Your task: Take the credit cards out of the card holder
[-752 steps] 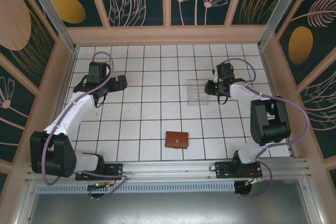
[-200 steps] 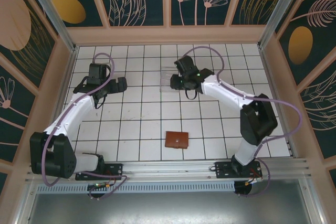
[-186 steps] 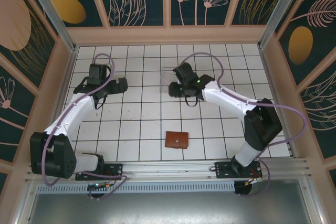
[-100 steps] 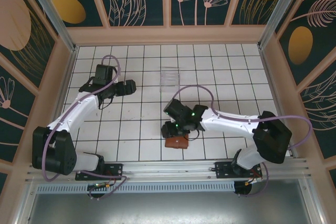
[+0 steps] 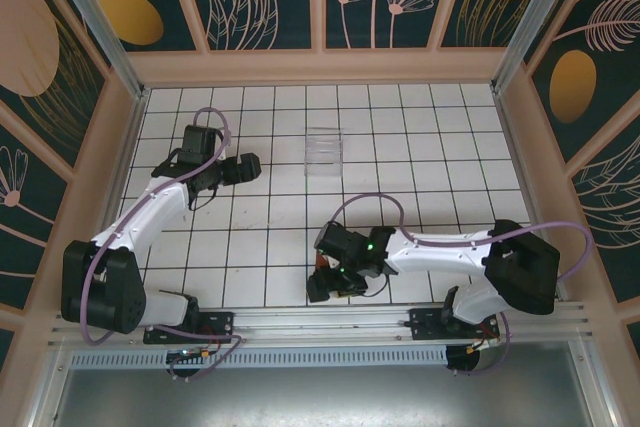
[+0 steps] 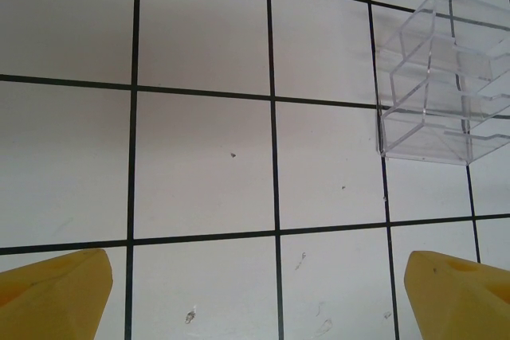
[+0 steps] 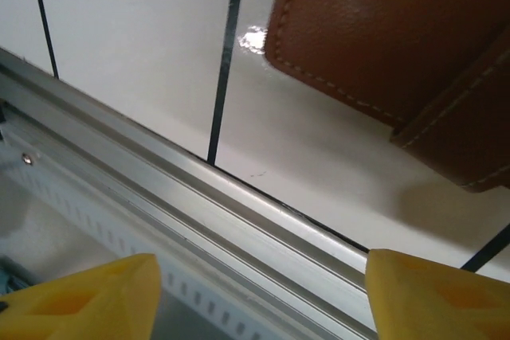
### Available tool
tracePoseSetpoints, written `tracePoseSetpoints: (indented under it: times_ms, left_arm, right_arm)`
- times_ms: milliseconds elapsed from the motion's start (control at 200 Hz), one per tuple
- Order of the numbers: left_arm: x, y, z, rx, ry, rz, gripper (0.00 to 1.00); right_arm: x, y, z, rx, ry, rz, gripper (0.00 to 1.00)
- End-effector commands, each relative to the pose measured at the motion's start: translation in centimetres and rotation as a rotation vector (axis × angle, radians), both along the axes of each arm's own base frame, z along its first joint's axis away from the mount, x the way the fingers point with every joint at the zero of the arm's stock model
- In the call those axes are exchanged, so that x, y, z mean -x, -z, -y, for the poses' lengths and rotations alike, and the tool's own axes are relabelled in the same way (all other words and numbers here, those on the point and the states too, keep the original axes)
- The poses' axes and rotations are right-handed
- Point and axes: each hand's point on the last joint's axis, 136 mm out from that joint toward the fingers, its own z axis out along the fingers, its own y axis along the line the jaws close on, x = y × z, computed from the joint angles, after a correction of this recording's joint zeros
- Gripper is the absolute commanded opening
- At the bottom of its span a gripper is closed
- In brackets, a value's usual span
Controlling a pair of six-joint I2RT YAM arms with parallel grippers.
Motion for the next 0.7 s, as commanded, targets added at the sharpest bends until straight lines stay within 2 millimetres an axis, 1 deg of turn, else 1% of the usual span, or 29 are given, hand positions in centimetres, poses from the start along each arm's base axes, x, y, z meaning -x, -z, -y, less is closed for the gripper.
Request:
tracePoseSetpoints:
  times_ms: [0,70,170,375,490,651,696]
  left_arm:
    - [0.1,0.1,0.4,0.016,0.004,-0.001,0.95]
    - [0.1,0.2,0.4,0.016,0.005,-0.005,0.94]
    - [0.2,0.1,0.5,0.016,0.011,-0.005,0.95]
    - [0.5,0.4,0.5,0.012,0.015,-0.016,0.94]
    - [0.6,0.4,0.4,0.012,0.014,-0.016,0.95]
    - [0.9,0.6,0.5,0.021,0.012,-0.02,0.95]
    - [1.1,0.7,0.4,0.024,0.009,-0.023,0.94]
  right_arm:
    - [-1.6,0.7,1.9,0.056,0.079,0.03,0.77]
    - [-2.7,0.9,2.4,0.06,0.108,0.045,0.8]
    - [-4.9,0.8,2.8,0.06,0.149,0.083,0.81]
    - [-9.1,0.2,1.9,0.038,0.185,0.158,0.81]
    - [-10.3,0.4,1.2,0.073,0.162,0.19,0.79]
    - [-11.7,0.6,-0.8,0.068,0.156,0.2,0.79]
    - [-12.1,0.8,-1.1,0.088,0.155,0.209,0.79]
